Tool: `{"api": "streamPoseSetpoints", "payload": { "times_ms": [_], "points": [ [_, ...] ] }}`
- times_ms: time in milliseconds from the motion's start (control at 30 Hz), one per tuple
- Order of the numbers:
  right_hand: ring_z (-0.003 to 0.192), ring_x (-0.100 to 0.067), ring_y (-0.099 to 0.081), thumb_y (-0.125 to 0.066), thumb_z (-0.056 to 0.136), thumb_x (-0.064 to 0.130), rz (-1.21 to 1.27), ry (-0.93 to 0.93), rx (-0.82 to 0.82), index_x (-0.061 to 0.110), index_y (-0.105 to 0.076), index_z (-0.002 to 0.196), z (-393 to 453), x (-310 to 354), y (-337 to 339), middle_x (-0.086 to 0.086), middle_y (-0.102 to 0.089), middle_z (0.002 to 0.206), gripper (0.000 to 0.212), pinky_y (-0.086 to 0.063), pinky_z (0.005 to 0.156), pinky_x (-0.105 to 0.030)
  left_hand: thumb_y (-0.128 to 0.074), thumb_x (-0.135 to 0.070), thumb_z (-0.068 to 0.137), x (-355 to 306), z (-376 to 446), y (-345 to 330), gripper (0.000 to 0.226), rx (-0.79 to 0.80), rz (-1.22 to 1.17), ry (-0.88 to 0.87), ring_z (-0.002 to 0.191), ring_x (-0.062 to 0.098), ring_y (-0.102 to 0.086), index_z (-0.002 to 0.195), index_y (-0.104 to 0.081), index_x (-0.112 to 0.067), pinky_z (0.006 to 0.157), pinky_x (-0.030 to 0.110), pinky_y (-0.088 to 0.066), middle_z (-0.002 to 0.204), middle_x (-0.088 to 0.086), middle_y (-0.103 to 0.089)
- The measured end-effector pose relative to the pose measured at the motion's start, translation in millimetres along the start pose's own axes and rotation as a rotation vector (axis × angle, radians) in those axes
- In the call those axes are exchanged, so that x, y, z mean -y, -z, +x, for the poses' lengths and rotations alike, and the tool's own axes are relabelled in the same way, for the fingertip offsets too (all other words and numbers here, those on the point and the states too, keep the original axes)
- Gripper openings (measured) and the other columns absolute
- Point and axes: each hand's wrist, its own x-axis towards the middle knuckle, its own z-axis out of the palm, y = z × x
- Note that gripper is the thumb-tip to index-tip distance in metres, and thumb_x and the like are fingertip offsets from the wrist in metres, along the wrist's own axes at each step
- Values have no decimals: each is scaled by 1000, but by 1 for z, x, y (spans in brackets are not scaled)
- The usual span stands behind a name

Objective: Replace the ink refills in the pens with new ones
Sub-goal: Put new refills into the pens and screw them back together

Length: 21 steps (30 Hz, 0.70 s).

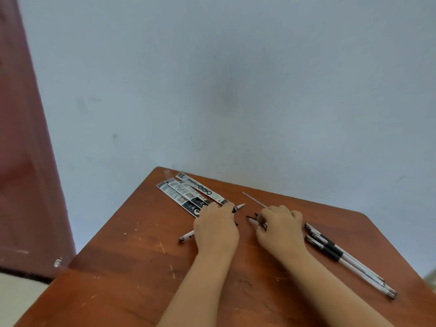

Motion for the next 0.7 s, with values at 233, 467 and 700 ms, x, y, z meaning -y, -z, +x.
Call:
{"api": "streamPoseSetpoints", "payload": {
  "times_ms": [233, 467, 700],
  "points": [
    [100, -22, -43, -46, 83, 18, -91, -10, 111, 14, -59, 91, 7, 1, 3, -1, -61, 97, 15, -23, 72, -30, -36, -17, 95, 1, 2, -8, 32, 28, 70, 32, 112, 23, -43, 124, -48, -20, 90, 33, -35, 118, 5, -51],
    [100, -20, -44, -48, 86, 32, 10, -3, 69, 16, -62, 96, 1, -10, 14, 0, -61, 99, 23, -30, 74, -29, -41, -23, 94, -2, 0, -8, 26, -53, 13, -24, 108, 20, -49, 117, -52, -16, 88, 31, -38, 114, 2, -58],
    [81, -10, -46, -52, 87, 24, 491, -132, -19, 22, -61, 81, -25, -42, 55, 10, -56, 78, 11, -32, 65, -21, -52, -18, 89, -15, -10, -13, 21, -32, -67, -429, 98, 21, -55, 106, -63, -13, 84, 23, -35, 102, 3, -64]
  ]
}}
